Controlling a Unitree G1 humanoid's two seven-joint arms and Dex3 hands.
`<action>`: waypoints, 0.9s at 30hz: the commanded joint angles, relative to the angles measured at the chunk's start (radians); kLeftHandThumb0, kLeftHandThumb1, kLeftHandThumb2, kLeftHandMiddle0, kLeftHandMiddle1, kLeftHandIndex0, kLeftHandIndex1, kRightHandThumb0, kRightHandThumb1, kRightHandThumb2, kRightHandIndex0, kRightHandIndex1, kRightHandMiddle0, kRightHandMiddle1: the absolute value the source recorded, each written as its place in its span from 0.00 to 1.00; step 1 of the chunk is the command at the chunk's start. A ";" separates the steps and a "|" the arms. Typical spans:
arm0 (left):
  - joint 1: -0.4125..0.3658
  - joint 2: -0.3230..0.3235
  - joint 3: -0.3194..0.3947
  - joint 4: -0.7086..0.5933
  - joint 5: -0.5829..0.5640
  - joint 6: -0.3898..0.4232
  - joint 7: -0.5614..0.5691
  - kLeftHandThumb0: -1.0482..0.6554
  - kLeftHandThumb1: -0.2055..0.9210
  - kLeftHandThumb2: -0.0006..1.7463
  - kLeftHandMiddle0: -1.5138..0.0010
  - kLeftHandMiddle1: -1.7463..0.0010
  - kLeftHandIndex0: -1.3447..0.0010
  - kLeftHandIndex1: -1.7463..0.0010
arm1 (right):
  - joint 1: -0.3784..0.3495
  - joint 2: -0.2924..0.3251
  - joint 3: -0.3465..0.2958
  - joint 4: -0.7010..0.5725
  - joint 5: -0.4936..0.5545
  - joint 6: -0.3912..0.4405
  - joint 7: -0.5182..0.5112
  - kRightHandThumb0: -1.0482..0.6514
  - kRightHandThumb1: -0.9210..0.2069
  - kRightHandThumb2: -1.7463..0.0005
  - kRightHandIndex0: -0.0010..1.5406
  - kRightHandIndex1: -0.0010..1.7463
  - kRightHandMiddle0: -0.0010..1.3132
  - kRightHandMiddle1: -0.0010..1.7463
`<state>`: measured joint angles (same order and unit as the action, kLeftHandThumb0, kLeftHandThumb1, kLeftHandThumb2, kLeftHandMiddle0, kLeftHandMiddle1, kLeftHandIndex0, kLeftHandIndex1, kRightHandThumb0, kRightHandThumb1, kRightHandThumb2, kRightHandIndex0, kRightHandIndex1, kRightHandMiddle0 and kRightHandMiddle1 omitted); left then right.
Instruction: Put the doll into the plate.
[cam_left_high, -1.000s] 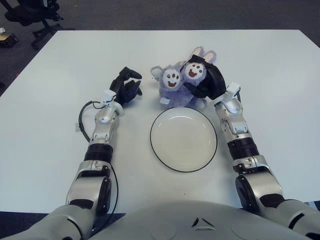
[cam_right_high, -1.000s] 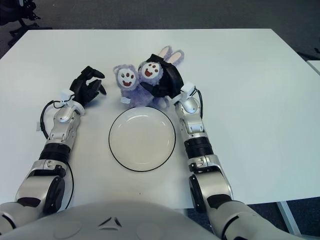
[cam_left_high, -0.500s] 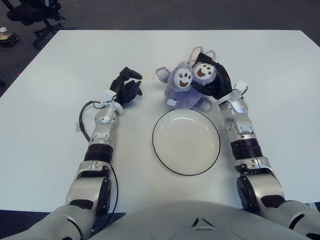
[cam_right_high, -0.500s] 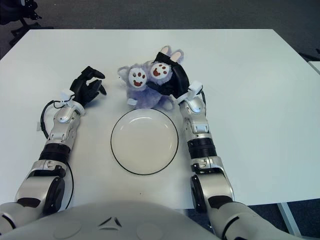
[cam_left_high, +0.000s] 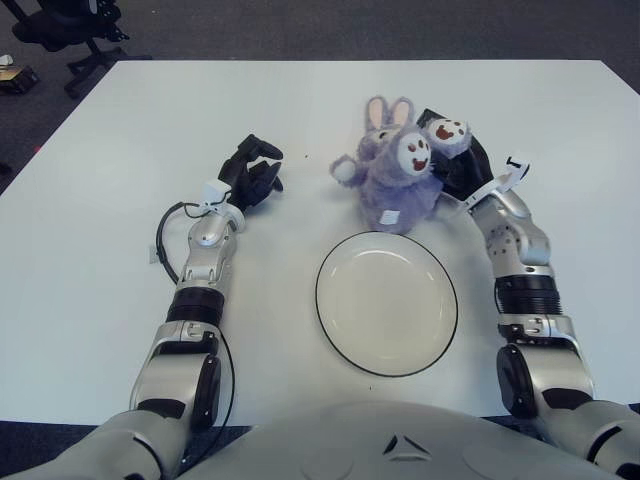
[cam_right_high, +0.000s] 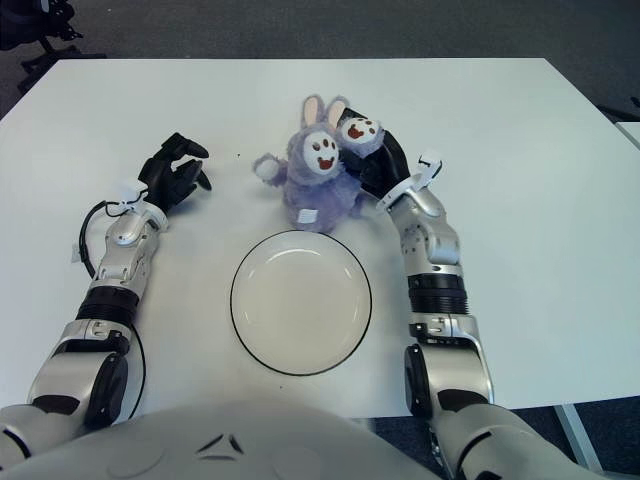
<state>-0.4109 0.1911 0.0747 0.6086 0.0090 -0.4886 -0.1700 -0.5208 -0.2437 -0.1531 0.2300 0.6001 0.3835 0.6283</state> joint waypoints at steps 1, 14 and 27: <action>0.026 0.017 -0.019 0.097 0.068 -0.118 0.052 0.40 1.00 0.16 0.53 0.00 0.66 0.15 | -0.034 -0.010 -0.014 0.040 0.028 0.052 0.034 0.51 0.00 0.96 0.68 1.00 0.60 1.00; -0.057 0.106 -0.081 0.229 0.224 -0.276 0.156 0.59 0.99 0.15 0.66 0.13 0.67 0.28 | -0.115 -0.002 -0.022 0.144 0.022 0.134 0.074 0.53 0.01 0.96 0.67 1.00 0.58 1.00; -0.143 0.142 -0.137 0.333 0.325 -0.411 0.261 0.61 1.00 0.16 0.72 0.20 0.68 0.18 | -0.207 0.003 -0.027 0.312 0.017 0.138 0.159 0.54 0.01 0.96 0.67 1.00 0.57 1.00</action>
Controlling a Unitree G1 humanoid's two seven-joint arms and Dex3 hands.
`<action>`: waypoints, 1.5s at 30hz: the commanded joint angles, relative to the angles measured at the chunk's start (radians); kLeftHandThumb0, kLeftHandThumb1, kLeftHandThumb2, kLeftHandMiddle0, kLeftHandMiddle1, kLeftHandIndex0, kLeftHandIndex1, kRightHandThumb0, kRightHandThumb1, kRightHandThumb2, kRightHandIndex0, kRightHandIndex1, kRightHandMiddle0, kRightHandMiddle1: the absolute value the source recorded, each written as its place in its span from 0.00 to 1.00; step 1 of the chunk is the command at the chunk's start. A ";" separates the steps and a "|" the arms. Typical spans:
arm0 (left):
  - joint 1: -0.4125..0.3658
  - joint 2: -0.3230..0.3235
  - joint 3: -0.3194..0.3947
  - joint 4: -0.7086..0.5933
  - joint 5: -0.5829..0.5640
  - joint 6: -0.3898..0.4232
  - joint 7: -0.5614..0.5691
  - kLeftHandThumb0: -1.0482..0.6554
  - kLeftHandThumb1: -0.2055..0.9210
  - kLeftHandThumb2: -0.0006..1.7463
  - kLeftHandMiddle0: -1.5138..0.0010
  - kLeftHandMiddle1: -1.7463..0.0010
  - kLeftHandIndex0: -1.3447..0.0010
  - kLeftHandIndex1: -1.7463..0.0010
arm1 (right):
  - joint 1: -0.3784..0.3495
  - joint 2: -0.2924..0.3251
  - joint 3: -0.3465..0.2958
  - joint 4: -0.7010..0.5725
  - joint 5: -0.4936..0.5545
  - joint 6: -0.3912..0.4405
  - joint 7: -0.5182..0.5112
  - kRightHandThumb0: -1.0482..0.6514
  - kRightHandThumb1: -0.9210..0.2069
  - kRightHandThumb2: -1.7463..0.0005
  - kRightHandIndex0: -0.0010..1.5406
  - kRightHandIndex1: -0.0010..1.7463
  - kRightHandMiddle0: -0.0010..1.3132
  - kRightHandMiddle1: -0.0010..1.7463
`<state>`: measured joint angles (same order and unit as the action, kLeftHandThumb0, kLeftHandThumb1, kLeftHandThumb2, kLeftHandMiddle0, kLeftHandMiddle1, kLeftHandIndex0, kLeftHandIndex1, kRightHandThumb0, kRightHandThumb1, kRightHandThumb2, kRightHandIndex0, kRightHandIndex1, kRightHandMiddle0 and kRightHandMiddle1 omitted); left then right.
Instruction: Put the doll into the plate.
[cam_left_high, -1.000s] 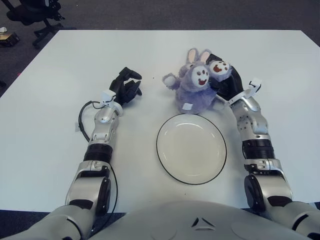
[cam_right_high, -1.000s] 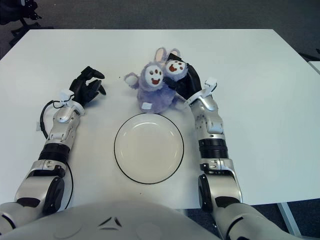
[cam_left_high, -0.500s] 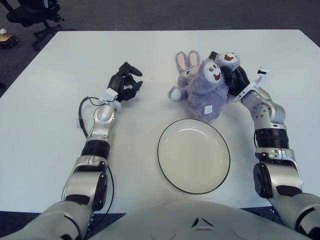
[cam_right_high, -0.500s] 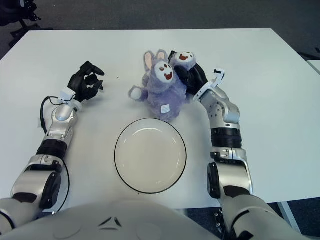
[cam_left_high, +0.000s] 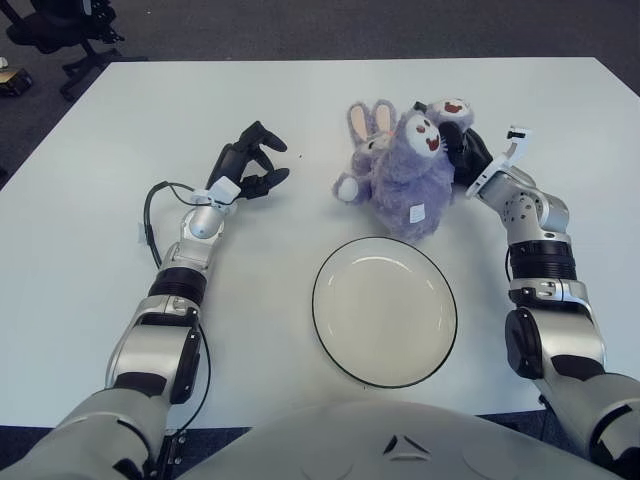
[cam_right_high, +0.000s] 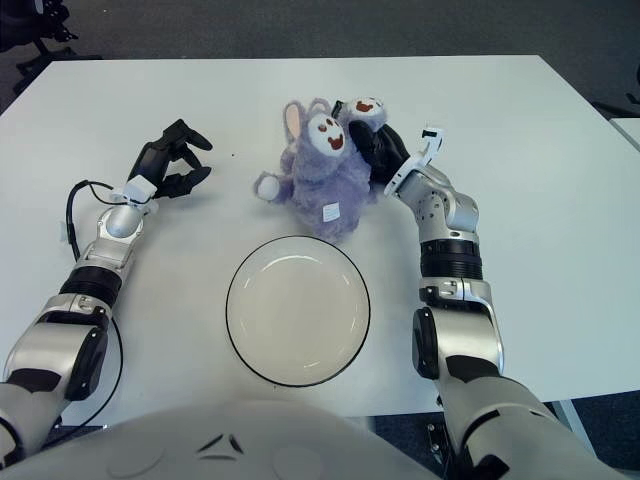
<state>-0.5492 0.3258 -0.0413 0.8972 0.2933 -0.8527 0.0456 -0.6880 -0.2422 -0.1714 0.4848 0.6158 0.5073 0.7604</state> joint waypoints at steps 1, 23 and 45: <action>-0.015 0.012 -0.031 0.054 0.069 -0.061 0.077 0.61 1.00 0.16 0.73 0.20 0.68 0.18 | -0.051 0.000 -0.011 0.079 0.000 0.016 0.038 0.54 0.01 0.96 0.67 1.00 0.57 1.00; -0.159 0.079 -0.201 0.193 0.339 -0.180 0.403 0.39 1.00 0.07 0.68 0.74 0.76 0.56 | -0.203 -0.008 -0.070 0.357 -0.009 0.051 0.199 0.55 0.01 0.96 0.69 1.00 0.63 1.00; -0.382 0.092 -0.415 0.254 0.568 -0.148 0.604 0.32 1.00 0.00 0.63 0.99 0.75 0.79 | -0.260 -0.003 -0.100 0.480 -0.022 0.069 0.283 0.57 0.00 0.94 0.71 1.00 0.66 1.00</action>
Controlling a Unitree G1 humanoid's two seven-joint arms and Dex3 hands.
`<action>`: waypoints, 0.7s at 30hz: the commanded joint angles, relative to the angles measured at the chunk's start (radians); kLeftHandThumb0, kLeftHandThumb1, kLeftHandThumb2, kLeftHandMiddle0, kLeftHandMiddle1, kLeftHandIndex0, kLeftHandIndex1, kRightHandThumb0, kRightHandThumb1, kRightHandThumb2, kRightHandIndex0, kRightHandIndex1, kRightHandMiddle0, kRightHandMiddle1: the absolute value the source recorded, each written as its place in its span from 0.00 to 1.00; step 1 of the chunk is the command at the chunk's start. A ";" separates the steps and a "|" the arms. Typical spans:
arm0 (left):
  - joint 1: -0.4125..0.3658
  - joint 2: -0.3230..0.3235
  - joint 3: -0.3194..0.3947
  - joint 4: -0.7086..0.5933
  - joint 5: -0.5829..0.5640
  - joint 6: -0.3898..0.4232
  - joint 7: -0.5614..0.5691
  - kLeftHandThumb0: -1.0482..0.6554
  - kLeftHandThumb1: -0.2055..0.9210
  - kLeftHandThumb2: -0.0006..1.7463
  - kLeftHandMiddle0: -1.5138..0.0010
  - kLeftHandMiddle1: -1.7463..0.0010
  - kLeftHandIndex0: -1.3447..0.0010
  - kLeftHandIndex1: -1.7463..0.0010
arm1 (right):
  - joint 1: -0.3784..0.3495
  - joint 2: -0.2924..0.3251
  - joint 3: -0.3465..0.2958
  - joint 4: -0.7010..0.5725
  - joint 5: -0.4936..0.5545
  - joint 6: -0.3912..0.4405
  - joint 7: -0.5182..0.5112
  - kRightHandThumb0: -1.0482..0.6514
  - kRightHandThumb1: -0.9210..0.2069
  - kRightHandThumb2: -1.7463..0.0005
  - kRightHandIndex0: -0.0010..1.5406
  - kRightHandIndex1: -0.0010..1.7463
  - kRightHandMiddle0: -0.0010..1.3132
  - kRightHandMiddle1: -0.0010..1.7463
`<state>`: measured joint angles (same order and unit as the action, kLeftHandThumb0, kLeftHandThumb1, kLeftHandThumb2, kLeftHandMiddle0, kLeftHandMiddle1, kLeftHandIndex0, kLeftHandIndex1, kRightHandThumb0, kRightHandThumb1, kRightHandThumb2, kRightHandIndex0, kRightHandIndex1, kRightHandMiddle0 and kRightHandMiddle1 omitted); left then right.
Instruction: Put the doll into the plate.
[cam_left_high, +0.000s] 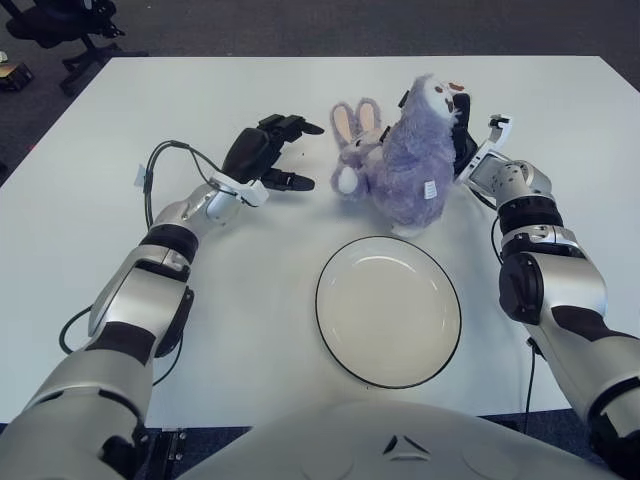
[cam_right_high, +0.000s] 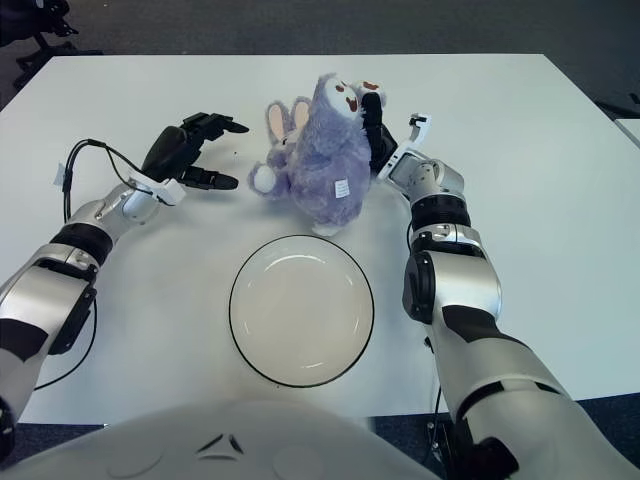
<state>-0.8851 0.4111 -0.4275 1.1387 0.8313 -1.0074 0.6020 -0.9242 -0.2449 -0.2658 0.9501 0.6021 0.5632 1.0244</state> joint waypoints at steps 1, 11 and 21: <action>-0.049 0.007 -0.034 0.017 0.034 0.007 0.057 0.32 1.00 0.00 0.63 0.99 0.75 0.80 | -0.024 -0.001 -0.006 0.016 -0.010 0.014 0.020 0.57 0.00 0.94 0.71 1.00 0.66 1.00; -0.130 -0.008 -0.116 0.047 0.095 0.047 0.138 0.29 0.99 0.00 0.75 1.00 0.77 0.90 | -0.014 0.011 0.004 0.001 -0.004 0.048 0.081 0.57 0.01 0.93 0.72 1.00 0.68 1.00; -0.161 -0.032 -0.190 0.063 0.151 0.136 0.243 0.24 0.98 0.00 0.87 1.00 0.81 0.94 | 0.003 0.025 0.006 -0.047 0.006 0.075 0.139 0.57 0.14 0.76 0.73 1.00 0.71 1.00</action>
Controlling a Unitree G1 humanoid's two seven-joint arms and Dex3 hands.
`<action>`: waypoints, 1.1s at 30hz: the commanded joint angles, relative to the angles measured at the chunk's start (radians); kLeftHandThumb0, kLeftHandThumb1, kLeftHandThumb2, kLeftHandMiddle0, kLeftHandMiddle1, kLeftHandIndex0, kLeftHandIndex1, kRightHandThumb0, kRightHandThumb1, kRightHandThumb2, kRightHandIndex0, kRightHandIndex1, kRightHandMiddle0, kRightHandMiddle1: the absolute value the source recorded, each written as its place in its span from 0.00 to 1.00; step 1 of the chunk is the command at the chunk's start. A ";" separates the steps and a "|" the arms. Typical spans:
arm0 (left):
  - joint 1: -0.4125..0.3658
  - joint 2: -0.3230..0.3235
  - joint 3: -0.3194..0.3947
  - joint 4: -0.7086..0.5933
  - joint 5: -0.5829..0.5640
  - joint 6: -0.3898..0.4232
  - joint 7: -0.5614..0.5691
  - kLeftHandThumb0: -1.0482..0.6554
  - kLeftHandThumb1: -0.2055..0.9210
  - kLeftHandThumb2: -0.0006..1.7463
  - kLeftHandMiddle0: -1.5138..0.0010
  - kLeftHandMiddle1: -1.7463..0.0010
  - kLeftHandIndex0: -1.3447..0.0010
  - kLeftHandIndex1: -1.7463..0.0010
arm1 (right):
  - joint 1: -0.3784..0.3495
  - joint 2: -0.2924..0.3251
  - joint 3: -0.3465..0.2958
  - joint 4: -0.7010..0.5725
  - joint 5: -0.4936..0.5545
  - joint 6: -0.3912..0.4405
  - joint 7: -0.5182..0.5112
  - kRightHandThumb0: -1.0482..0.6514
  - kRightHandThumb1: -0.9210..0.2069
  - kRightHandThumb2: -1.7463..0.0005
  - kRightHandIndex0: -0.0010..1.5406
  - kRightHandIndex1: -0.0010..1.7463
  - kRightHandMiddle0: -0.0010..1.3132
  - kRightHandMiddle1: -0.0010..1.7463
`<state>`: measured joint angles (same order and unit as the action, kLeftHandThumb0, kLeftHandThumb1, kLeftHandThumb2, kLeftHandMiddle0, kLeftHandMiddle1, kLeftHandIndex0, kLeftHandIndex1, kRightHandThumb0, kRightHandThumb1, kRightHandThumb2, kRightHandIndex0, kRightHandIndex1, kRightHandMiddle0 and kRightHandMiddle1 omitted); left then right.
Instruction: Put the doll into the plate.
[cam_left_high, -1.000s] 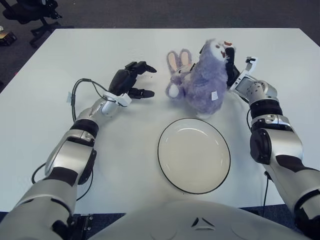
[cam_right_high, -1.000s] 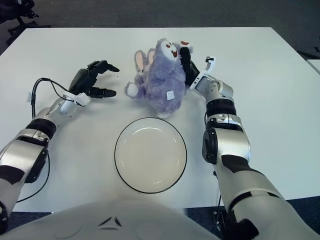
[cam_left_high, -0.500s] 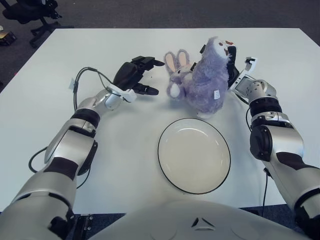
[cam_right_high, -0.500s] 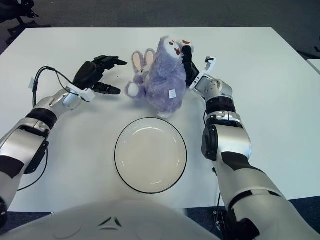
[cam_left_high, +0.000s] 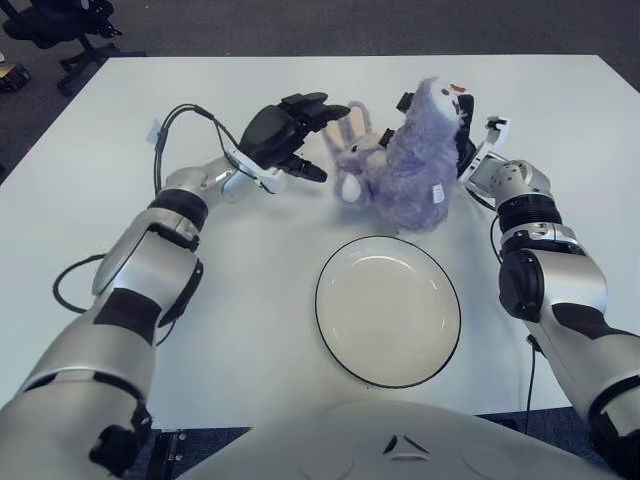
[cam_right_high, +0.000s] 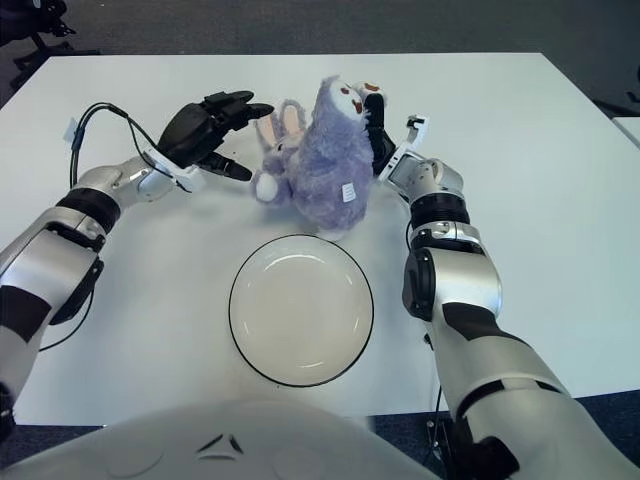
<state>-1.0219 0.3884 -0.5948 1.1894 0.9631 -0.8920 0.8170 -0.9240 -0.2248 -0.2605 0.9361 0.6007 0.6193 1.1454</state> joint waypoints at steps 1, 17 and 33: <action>-0.026 -0.013 -0.027 0.013 0.019 0.025 0.032 0.24 0.98 0.00 0.87 1.00 0.81 0.94 | 0.007 0.007 0.000 -0.044 0.010 0.027 0.019 0.57 0.16 0.75 0.73 1.00 0.71 1.00; -0.029 -0.051 -0.048 0.026 -0.006 0.037 0.029 0.20 0.96 0.00 0.89 1.00 0.83 0.97 | 0.044 0.032 -0.012 -0.161 0.040 0.110 -0.022 0.58 0.25 0.64 0.75 1.00 0.75 1.00; -0.025 -0.107 0.042 0.096 -0.231 -0.125 -0.450 0.15 0.94 0.00 0.91 1.00 0.87 0.99 | 0.082 0.056 -0.024 -0.290 0.071 0.181 -0.081 0.57 0.27 0.59 0.76 1.00 0.77 1.00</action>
<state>-1.0280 0.3064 -0.5940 1.2602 0.8258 -0.9585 0.5636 -0.8667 -0.1869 -0.2772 0.6930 0.6367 0.7728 1.0859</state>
